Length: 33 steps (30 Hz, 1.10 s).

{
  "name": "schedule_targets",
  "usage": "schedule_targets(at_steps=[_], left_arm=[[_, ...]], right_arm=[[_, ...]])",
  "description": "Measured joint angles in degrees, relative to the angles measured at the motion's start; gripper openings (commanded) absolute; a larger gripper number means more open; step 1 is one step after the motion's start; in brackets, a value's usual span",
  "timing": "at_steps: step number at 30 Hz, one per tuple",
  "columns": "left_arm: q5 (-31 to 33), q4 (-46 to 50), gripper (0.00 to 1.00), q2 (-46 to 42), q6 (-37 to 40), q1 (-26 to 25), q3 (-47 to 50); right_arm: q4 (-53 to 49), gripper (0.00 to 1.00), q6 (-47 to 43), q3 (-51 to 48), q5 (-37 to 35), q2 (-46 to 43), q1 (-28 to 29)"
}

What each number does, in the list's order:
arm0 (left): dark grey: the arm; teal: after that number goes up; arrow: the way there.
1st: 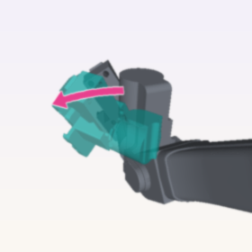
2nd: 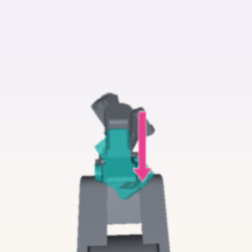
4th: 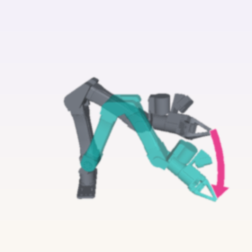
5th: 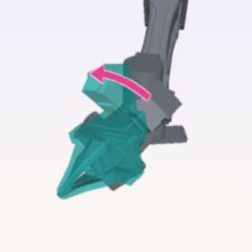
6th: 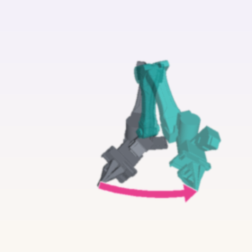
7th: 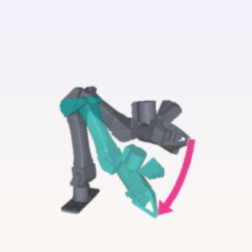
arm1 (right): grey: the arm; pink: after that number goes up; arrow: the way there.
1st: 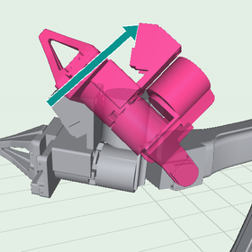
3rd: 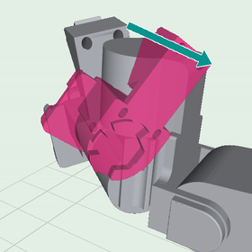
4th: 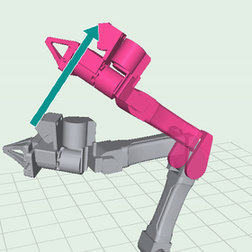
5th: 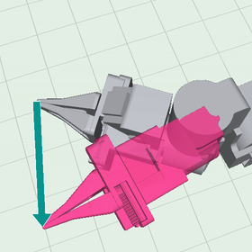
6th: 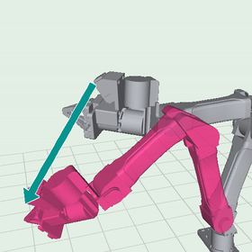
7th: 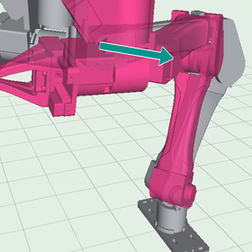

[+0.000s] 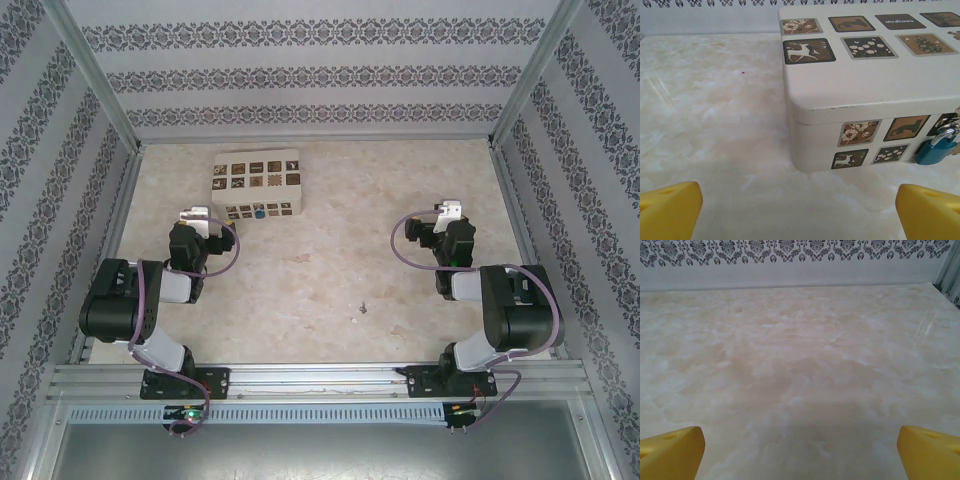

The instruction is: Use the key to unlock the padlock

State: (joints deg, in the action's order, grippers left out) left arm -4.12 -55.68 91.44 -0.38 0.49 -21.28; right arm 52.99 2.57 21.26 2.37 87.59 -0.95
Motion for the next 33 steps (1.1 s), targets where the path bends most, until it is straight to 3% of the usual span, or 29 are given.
schedule_targets(at_steps=[33], left_arm=[[2.19, 0.02, 0.99, -2.19, -0.07, 0.00, 1.68]], right_arm=[[-0.24, 0.98, 0.04, -0.02, -0.46, -0.59, 0.00]])
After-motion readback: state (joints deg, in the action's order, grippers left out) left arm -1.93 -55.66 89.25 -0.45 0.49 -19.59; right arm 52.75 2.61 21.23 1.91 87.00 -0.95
